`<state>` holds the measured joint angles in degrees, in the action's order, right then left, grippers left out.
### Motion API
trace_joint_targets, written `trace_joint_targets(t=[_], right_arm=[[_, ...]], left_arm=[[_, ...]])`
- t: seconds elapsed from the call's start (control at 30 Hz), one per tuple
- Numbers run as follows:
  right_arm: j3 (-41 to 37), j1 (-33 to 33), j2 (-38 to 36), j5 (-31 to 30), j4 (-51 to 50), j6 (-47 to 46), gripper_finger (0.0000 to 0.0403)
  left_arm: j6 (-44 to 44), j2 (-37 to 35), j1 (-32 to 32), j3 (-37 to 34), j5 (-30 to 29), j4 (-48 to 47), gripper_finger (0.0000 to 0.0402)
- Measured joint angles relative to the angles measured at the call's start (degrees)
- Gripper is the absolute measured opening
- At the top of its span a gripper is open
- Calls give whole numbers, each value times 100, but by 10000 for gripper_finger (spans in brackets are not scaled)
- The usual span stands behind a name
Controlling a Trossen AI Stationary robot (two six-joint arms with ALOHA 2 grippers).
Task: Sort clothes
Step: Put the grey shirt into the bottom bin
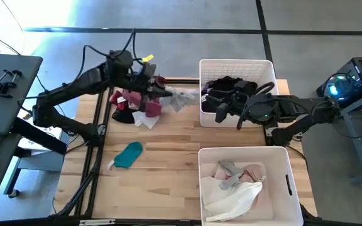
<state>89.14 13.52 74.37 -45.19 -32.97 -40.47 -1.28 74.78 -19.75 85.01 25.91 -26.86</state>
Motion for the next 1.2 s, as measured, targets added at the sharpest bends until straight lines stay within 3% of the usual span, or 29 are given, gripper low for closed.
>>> trace_joint_targets(t=[0.17,0.27,0.4,0.63,0.77,0.9,1.0,1.2], right_arm=[[0,9,22,121,-16,8,206],[0,81,62,606,77,384,206],[1,162,276,1295,90,1384,206],[-2,-97,839,1230,495,3335,206],[0,-359,1073,1163,1246,3557,206],[0,-616,1313,1950,1513,3419,201],[0,-686,1448,2137,1683,3205,167],[0,-635,1442,1708,1680,2809,19]], left_arm=[[115,44,93,-7,60,-98,1],[196,44,170,-7,76,10,1],[200,44,278,-7,75,103,1],[498,44,437,-7,75,126,1],[498,44,457,-7,75,141,1],[498,44,456,-7,55,141,1],[498,44,457,-7,55,139,1],[498,44,455,-7,53,87,39]])
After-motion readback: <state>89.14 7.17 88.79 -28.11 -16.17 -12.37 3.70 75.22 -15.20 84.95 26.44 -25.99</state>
